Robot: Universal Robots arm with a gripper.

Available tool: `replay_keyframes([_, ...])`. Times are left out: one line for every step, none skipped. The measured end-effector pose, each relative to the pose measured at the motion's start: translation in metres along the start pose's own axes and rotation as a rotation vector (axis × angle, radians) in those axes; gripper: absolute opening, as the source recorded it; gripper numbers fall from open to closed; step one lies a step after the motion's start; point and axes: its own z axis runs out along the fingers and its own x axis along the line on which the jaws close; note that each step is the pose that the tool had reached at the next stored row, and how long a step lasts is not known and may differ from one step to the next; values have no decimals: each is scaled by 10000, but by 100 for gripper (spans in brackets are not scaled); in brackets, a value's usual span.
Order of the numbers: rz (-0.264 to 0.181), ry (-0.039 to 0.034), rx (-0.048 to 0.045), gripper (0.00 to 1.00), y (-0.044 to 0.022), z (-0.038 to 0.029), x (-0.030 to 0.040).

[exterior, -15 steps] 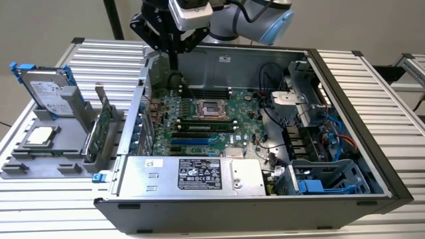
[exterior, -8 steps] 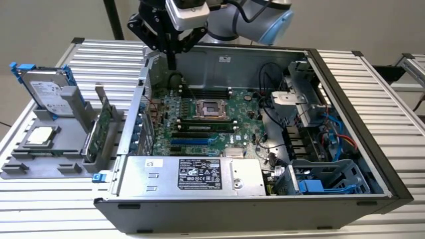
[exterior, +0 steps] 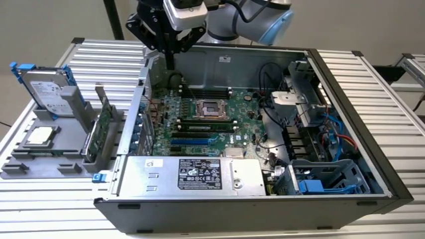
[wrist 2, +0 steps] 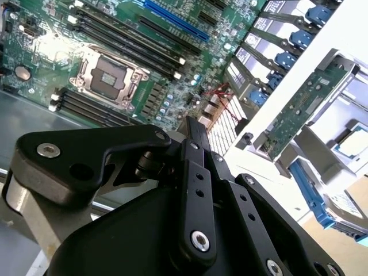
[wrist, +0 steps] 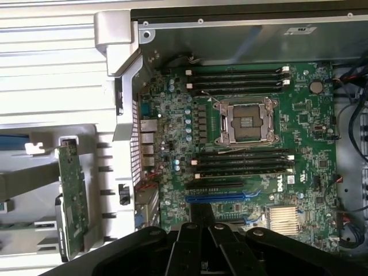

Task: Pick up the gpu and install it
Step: 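Reach for the gpu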

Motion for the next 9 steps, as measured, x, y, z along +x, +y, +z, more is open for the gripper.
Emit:
replay_keyframes([0,0,0,0,0,0,2])
replay_keyframes([0,0,0,0,0,0,4])
replay_keyframes([0,0,0,0,0,0,6])
replay_keyframes([0,0,0,0,-1,0,9])
replay_keyframes([0,0,0,0,-1,0,11])
replay_keyframes([0,0,0,0,-1,0,12])
replay_keyframes([0,0,0,0,-1,-1,14])
replay_keyframes([1,0,0,0,-1,0,17])
replay_keyframes([1,0,0,0,-1,-1,20])
